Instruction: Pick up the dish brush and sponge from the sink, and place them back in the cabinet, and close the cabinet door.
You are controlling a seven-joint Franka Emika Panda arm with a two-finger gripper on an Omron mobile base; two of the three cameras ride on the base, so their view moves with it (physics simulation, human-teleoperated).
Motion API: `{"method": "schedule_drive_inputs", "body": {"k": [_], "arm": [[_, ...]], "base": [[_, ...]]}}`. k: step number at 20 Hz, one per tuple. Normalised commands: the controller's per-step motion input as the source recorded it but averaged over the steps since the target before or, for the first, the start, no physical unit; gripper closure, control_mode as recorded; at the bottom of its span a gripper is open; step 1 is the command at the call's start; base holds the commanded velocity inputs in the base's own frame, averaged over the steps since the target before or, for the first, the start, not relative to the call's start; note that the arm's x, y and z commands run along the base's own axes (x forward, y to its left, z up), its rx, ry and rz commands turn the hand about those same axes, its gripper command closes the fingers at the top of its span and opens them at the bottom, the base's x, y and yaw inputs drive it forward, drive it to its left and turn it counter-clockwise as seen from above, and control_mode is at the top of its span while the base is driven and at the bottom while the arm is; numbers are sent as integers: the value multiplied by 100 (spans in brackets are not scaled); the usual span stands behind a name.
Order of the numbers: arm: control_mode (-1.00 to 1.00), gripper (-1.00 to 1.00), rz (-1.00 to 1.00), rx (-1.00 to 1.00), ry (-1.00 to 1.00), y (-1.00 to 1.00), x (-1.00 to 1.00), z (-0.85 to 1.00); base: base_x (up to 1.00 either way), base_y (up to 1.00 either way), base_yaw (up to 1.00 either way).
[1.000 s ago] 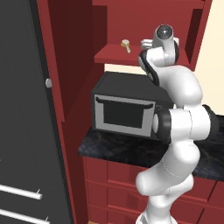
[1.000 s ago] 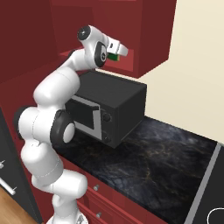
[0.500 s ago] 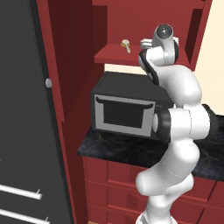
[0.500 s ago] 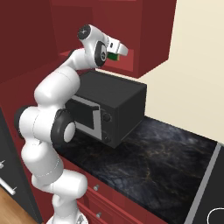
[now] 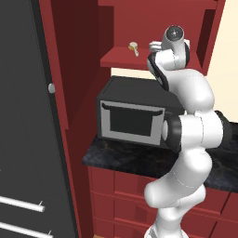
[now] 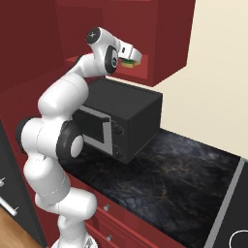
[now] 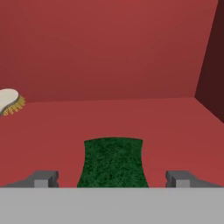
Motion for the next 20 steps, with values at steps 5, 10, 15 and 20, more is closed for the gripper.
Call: {"method": "schedule_drive_inputs", "body": {"k": [5, 10, 15, 20], "arm": [[-100, -100, 0, 0, 0, 0, 0, 0], [-100, -100, 0, 0, 0, 0, -24, 0], [-100, -100, 0, 0, -2, 3, -38, 0], [-100, -100, 0, -1, -7, 14, -31, 0]], "base": [[0, 0, 0], [0, 0, 0], [0, 0, 0], [0, 0, 0]]}}
